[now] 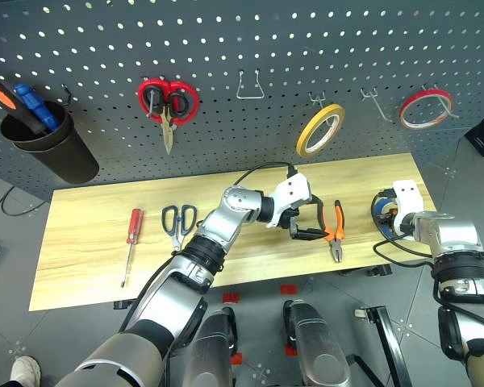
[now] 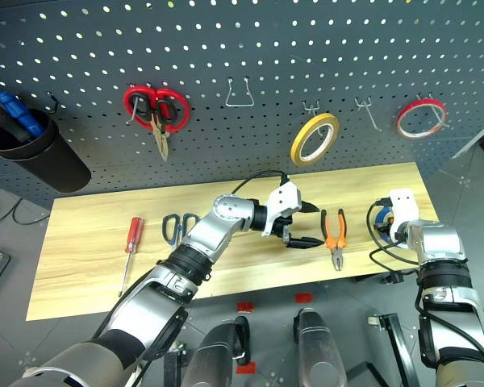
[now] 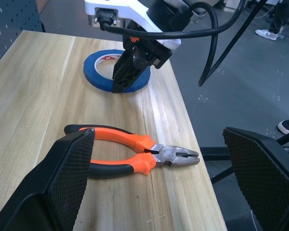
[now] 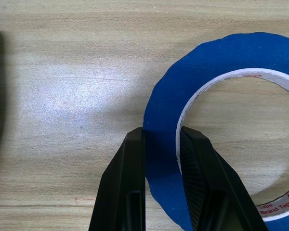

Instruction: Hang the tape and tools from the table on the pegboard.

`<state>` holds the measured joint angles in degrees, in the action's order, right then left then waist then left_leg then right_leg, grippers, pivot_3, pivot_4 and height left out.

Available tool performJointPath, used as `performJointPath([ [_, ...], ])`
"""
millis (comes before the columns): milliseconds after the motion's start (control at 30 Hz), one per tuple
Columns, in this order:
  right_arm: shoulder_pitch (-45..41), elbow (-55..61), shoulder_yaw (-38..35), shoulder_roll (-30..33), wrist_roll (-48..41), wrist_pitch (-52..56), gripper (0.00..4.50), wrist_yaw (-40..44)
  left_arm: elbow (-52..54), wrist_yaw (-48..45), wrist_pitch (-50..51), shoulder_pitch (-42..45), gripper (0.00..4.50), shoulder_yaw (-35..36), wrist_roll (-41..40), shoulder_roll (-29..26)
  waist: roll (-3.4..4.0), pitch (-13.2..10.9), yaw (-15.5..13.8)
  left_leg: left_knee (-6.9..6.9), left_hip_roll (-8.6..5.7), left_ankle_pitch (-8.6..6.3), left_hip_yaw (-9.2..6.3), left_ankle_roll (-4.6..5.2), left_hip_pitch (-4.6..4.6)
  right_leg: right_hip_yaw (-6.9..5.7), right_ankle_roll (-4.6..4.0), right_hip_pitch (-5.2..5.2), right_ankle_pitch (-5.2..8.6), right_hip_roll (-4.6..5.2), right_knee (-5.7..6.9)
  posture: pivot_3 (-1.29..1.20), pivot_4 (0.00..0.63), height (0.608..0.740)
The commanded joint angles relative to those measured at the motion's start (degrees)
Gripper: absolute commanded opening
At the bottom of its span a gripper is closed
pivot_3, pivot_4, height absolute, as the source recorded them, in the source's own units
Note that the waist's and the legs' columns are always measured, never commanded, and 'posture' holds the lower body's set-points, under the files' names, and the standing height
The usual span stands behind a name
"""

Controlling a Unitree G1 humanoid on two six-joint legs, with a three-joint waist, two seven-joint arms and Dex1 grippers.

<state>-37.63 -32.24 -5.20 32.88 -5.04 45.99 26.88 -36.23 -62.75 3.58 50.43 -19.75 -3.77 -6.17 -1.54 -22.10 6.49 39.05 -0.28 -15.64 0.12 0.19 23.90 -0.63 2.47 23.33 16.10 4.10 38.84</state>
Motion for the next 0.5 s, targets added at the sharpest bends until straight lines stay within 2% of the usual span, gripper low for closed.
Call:
performJointPath([
  [33,3.44,5.12,1.29,-0.33,0.49,0.08,0.68,-0.18,4.33,1.1,0.48,-0.64,4.5,0.76,-0.46,1.01,0.01,0.01,-0.02,-0.01,0.0,0.02,-0.01,-0.03,0.0,0.0,0.0,0.0,0.0,0.0,-0.01,-0.22,0.399,0.74],
  [133,8.74,14.64,1.5,0.32,0.08,0.66,0.68,0.26,8.65,3.49,3.36,-2.78,4.5,1.71,-1.15,0.78,0.05,0.05,-0.12,-0.04,0.0,0.12,-0.01,-0.2,0.03,-0.01,0.01,0.03,0.01,0.0,-0.01,-0.23,0.366,0.74],
  [233,16.52,27.57,0.84,0.78,1.37,-2.91,0.68,-1.76,18.87,5.84,9.32,-7.89,4.5,2.86,-2.8,-0.51,0.23,0.19,-0.14,-0.1,0.0,0.15,-0.03,-0.27,0.06,-0.01,0.08,0.08,0.05,0.02,0.0,-0.25,0.331,0.74],
  [367,25.83,40.74,1.92,1.44,7.0,-17.67,0.68,-6.23,33.81,10.27,17.88,-15.6,4.5,5.03,-5.26,-2.26,0.44,0.54,0.05,-0.07,-0.05,0.21,0.06,-0.39,0.3,0.08,0.09,0.41,0.05,0.08,0.11,-0.28,0.272,0.74],
  [500,33.58,45.31,5.14,2.4,16.18,-33.24,0.68,-12.17,45.63,15.52,25.61,-22.85,4.5,6.32,-7.06,-3.31,0.53,2.7,-0.04,-0.08,-0.06,0.34,0.0,-0.59,0.51,0.05,0.16,0.66,0.0,0.06,0.15,-0.28,0.23,0.74],
])
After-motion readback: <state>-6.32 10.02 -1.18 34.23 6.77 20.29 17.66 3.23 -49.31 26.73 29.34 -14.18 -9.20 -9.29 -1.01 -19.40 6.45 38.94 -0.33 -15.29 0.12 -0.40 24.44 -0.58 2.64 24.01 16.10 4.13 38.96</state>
